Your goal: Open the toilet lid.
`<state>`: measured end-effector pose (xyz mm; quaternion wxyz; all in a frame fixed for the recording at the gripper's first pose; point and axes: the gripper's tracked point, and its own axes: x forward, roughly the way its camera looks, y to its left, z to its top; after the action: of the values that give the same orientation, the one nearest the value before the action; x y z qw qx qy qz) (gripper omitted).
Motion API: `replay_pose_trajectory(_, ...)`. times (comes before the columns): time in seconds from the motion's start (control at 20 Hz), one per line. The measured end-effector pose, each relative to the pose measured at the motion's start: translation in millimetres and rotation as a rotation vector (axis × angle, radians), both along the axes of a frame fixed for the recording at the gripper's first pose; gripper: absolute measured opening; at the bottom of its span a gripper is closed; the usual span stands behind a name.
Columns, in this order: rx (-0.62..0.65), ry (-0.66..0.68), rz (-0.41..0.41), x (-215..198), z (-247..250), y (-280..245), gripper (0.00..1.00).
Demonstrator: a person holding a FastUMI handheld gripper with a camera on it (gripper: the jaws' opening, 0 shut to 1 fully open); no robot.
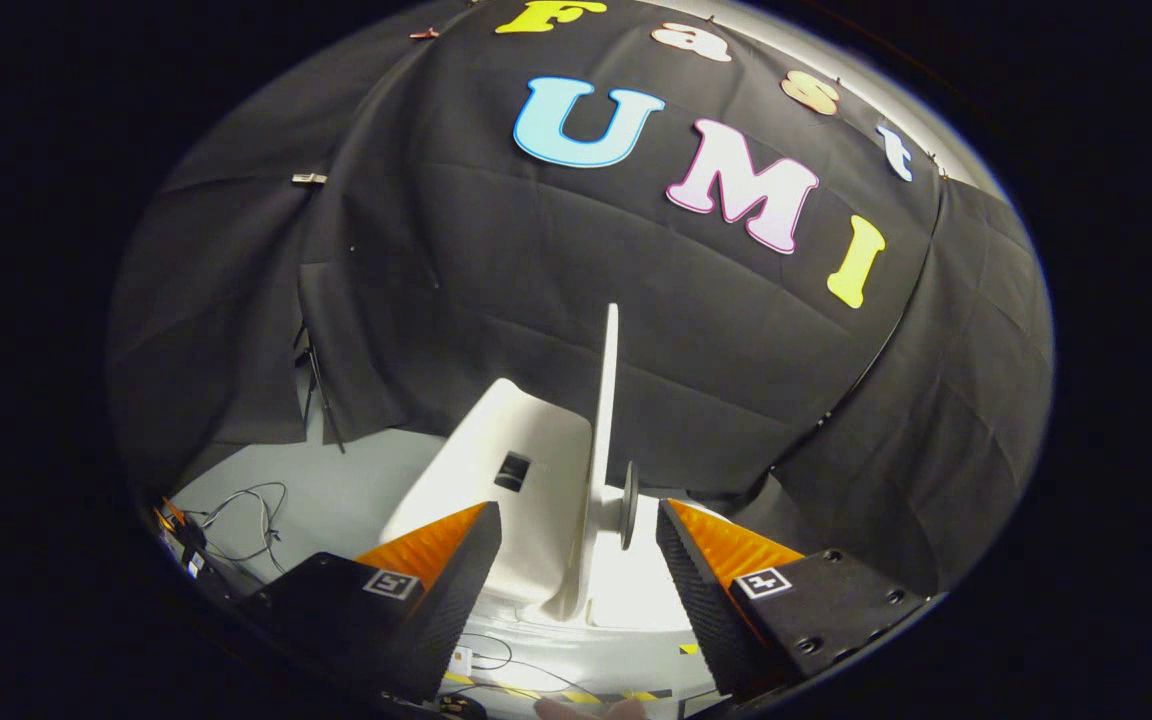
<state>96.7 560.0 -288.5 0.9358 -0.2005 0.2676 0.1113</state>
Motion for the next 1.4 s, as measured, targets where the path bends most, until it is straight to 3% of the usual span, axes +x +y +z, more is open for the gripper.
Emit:
replay_pose_trajectory(0.55, 0.199, -0.126, 0.06, -28, 111, -21, 0.98)
replay_pose_trajectory(0.9, 0.309, -0.237, 0.087, -38, 191, -79, 0.98)
replay_pose_trajectory(1.4, 0.393, -0.345, -0.07, -30, 236, -244, 0.98)
